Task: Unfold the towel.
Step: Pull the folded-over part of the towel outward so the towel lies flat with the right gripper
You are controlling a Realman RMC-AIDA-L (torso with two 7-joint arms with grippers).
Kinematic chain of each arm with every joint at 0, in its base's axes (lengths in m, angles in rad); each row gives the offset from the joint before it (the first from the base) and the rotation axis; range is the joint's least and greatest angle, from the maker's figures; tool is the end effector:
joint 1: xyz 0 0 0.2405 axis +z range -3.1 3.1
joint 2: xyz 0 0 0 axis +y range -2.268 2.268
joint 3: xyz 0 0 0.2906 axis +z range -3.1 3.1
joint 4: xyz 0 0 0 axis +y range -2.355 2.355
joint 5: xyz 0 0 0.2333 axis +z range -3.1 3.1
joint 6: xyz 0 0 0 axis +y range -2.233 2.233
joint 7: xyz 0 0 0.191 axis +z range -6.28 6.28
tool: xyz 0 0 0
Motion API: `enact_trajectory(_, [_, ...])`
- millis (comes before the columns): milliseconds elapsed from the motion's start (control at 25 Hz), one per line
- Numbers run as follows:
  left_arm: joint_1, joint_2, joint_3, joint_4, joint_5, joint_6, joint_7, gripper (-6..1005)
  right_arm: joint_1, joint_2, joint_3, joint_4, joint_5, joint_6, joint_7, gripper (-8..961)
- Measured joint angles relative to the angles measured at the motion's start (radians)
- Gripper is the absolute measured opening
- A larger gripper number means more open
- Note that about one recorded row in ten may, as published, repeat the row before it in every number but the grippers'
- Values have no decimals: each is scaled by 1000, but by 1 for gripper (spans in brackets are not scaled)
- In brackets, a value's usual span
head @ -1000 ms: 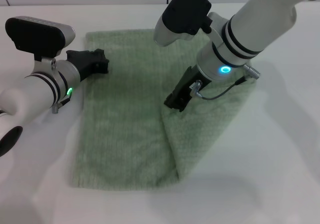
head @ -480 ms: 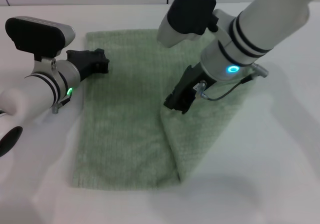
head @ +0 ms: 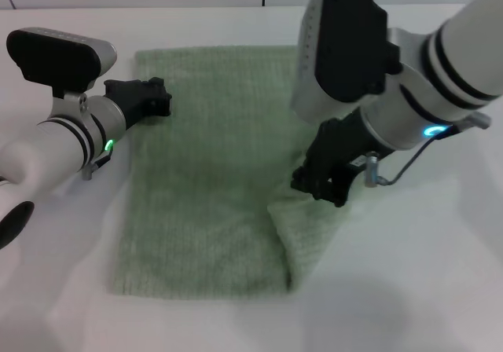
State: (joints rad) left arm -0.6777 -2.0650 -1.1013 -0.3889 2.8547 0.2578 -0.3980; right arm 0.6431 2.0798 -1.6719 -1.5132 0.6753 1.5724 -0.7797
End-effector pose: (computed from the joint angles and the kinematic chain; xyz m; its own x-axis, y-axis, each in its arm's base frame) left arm -0.3065 0.4856 -0.1419 0.7505 0.4458 0.4879 0.6494 -0.3604 -0.6696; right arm 0.1349 0.3645 -0.1037 0.9249 -0.1516 0.3487 -0.0905 -0.9785 -0.1856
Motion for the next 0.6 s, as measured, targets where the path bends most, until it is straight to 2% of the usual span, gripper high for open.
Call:
enact_trajectory(40, [0, 0, 0, 0, 0, -1, 0, -1, -29, 2, 1, -65, -17, 38, 0, 36])
enact_trajectory(240, [1, 0, 0, 0, 0, -2, 1, -1, -63, 4, 4, -153, -38, 107, 0, 35])
enact_trajectory(600, [2, 0, 0, -1, 0, -5, 1, -1, -88, 7, -5, -225, -63, 209, 27, 36])
